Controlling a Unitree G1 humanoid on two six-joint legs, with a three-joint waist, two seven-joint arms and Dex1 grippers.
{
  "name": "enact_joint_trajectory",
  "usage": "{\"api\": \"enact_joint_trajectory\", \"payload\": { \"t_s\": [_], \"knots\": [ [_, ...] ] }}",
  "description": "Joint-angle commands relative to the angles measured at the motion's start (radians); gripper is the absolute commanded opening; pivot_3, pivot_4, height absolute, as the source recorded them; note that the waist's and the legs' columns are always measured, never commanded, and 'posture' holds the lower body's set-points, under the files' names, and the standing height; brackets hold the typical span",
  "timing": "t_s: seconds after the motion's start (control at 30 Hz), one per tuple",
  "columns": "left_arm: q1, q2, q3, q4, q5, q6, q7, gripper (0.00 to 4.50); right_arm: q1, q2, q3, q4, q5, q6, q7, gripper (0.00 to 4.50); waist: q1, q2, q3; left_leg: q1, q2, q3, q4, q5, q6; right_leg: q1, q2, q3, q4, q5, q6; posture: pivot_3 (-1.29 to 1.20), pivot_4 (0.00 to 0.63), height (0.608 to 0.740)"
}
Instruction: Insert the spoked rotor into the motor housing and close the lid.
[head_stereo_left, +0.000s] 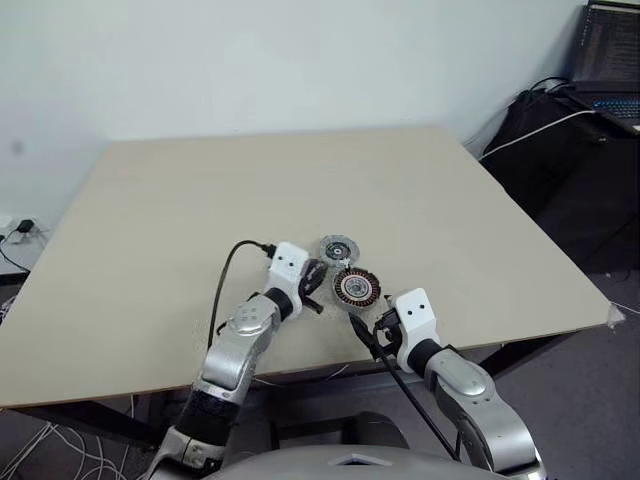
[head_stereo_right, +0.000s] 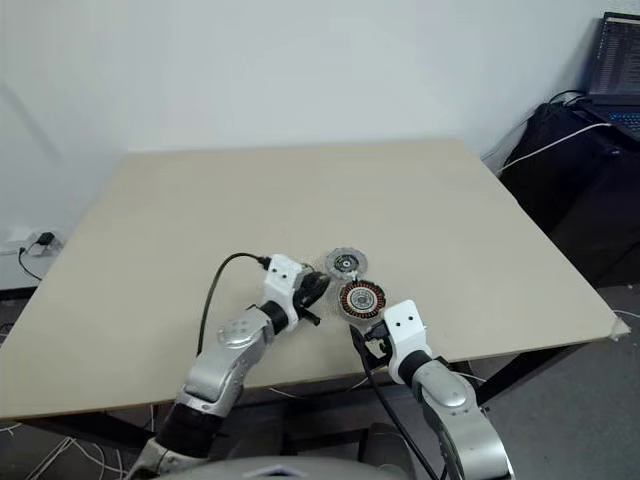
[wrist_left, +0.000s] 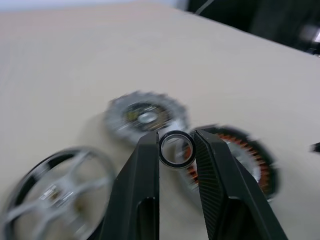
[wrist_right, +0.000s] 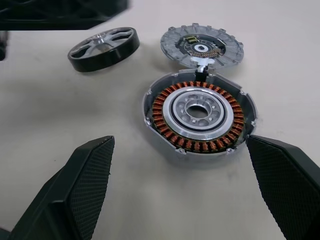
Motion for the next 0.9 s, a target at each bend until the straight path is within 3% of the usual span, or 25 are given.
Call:
{"api": "enact_joint_trajectory", "payload": {
  "t_s": [0.03, 0.9],
  "knots": [
    [-0.08, -0.02, -0.024, 0.073, 0.024, -0.043, -0.022, 0.67, -0.007, 0.006, 0.003, -0.033, -0.001, -0.012, -0.005, 4.5, 0.0, 0.0, 0.0, 0.0, 0.0, 0.0, 0.0, 0.0, 0.0, 0.0, 0.0, 0.0, 0.0, 0.0, 0.0, 0.0, 0.0, 0.74],
    [-0.318, -0.147, -0.043, 0.574, 0.097, -0.201, -0.1, 0.67, 0.022, 0.029, 0.008, -0.05, -0.011, -0.024, -0.038, 4.5, 0.0, -0.001, 0.001, -0.001, -0.001, -0.001, 0.001, 0.0, 0.001, 0.006, 0.0, 0.0, -0.001, 0.0, 0.0, 0.0, 0.0, 0.74]
  ]
}}
